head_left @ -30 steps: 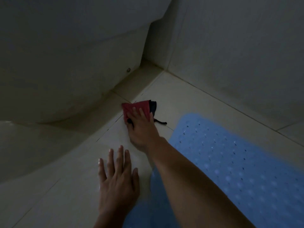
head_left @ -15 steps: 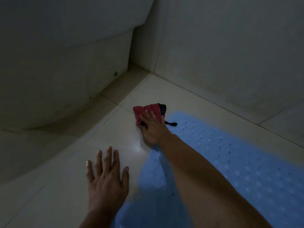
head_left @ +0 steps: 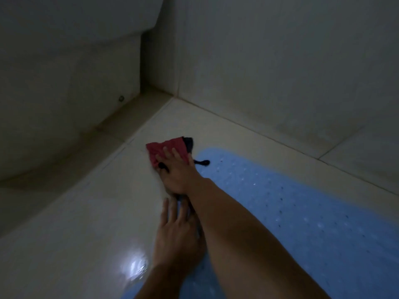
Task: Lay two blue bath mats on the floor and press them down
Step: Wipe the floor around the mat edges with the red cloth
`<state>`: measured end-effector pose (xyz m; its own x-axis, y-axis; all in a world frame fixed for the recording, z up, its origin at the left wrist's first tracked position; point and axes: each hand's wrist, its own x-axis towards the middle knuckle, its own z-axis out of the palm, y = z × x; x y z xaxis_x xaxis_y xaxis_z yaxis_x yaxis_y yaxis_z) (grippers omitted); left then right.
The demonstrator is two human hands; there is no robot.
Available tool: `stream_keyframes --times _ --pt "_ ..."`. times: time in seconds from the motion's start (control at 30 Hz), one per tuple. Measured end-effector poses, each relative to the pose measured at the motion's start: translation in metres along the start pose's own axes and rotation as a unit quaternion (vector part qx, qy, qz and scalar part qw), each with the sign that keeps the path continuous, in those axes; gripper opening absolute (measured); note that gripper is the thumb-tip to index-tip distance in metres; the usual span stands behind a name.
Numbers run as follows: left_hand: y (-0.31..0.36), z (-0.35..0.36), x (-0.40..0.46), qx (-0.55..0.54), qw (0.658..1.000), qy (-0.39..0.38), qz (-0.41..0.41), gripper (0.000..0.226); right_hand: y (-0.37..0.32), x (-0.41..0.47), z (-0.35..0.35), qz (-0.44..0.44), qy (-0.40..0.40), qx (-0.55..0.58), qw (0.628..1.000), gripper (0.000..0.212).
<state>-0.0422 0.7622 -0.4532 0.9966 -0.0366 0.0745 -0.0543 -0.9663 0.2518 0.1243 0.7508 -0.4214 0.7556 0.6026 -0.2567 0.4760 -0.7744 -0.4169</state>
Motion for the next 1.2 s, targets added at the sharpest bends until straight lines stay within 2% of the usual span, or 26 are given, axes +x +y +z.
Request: stream_keyframes --times 0.03,0.17,0.3,0.4,0.5,0.63,0.73,0.8,0.87,0.93,1.03,1.2 --pt "0.001 0.005 0.000 -0.001 1.000 -0.004 -0.002 0.064 0.007 0.000 -0.005 -0.012 -0.013 -0.010 1.000 0.051" --pt "0.000 0.008 0.008 -0.003 1.000 -0.016 -0.024 0.078 0.037 0.017 -0.051 -0.003 -0.048 -0.056 0.997 0.052" --pt "0.008 0.001 0.012 0.006 0.999 -0.030 -0.039 0.076 0.088 0.008 -0.095 0.015 0.054 -0.032 0.998 0.050" --pt "0.009 -0.001 0.013 0.019 0.999 -0.031 -0.037 0.075 0.154 -0.021 -0.112 0.091 0.094 -0.052 0.990 0.049" --pt "0.008 -0.005 0.014 0.024 0.998 -0.046 -0.037 0.075 0.215 -0.088 -0.113 0.170 0.134 -0.039 0.975 0.055" --pt "0.010 -0.005 0.010 0.031 0.998 -0.047 -0.042 0.075 0.297 -0.178 -0.117 0.328 0.182 -0.101 0.922 0.052" --pt "0.010 -0.005 0.012 0.034 0.997 -0.047 -0.041 0.075 0.300 -0.171 -0.127 0.373 0.186 -0.098 0.904 0.048" --pt "0.010 -0.004 0.010 0.036 0.997 -0.052 -0.042 0.075 0.271 -0.142 -0.114 0.342 0.184 -0.040 0.921 0.045" --pt "0.010 -0.004 0.006 0.035 0.997 -0.052 -0.047 0.075 0.237 -0.120 -0.091 0.241 0.211 -0.003 0.947 0.058" --pt "0.008 -0.004 0.004 0.033 0.997 -0.050 -0.047 0.075 0.213 -0.114 -0.078 0.164 0.165 -0.008 0.973 0.057" --pt "0.009 -0.003 -0.001 0.042 0.996 -0.056 -0.048 0.076 0.213 -0.117 -0.078 0.177 0.075 -0.004 0.981 0.054" --pt "0.008 -0.010 0.014 0.087 0.987 -0.121 -0.060 0.090 0.218 -0.117 -0.081 0.170 0.046 -0.004 0.984 0.056"
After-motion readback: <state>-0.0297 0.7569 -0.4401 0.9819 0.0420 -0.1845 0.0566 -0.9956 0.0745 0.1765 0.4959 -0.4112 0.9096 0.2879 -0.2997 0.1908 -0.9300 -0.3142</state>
